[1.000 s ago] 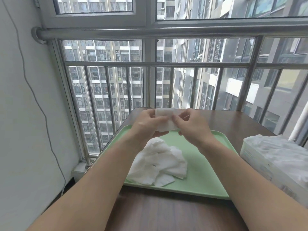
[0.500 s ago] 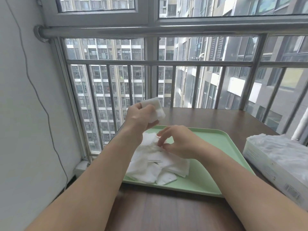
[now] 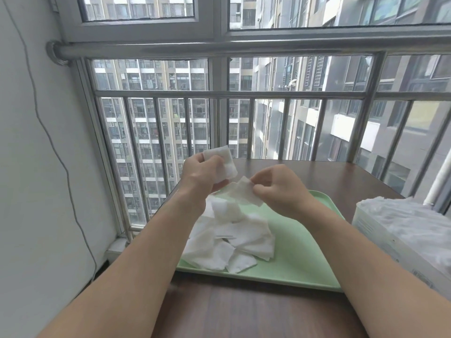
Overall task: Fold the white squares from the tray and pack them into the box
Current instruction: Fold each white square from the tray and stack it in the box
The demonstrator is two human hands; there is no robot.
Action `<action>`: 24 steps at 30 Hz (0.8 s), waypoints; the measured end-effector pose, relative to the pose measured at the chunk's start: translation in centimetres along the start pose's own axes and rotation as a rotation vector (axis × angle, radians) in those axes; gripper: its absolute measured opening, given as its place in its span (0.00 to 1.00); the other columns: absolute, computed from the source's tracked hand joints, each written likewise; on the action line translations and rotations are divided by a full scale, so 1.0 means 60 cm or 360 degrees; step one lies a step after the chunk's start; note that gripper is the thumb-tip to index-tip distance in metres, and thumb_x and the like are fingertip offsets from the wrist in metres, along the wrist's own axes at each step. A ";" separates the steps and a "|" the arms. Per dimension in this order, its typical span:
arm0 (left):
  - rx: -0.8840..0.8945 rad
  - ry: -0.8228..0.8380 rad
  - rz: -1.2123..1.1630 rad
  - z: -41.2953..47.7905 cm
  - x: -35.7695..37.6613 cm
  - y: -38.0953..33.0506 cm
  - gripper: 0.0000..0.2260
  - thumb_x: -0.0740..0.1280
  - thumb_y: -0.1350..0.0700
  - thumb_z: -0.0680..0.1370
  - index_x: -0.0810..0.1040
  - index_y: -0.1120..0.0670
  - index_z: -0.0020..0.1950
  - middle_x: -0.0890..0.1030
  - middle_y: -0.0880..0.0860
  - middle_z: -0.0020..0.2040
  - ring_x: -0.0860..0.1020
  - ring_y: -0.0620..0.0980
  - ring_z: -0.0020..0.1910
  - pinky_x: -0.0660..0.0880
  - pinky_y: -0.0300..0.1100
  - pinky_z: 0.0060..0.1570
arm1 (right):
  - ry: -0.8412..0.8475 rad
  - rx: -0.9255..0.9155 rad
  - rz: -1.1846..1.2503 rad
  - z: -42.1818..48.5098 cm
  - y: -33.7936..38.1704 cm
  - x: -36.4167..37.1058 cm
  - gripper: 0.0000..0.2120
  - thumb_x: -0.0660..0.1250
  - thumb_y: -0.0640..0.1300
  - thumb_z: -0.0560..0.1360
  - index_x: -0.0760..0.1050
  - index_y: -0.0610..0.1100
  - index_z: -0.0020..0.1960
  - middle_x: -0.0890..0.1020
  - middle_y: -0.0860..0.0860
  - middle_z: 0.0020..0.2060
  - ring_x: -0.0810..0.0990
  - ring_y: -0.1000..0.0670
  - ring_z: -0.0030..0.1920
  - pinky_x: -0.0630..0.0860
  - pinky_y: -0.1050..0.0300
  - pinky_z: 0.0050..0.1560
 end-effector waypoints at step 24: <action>-0.0376 0.0549 -0.0132 -0.012 0.042 0.034 0.12 0.63 0.65 0.80 0.80 0.68 0.60 0.82 0.61 0.46 0.81 0.51 0.33 0.78 0.40 0.27 | 0.0117 0.0505 0.1328 -0.006 -0.035 0.001 0.29 0.78 0.29 0.63 0.73 0.33 0.63 0.79 0.37 0.57 0.83 0.40 0.52 0.84 0.46 0.47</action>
Point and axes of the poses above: each hand's wrist, its own z-axis towards the middle knuckle, its own x-axis out of the palm, y = z × x, the point moved 6 cm from there along z, towards the middle knuckle
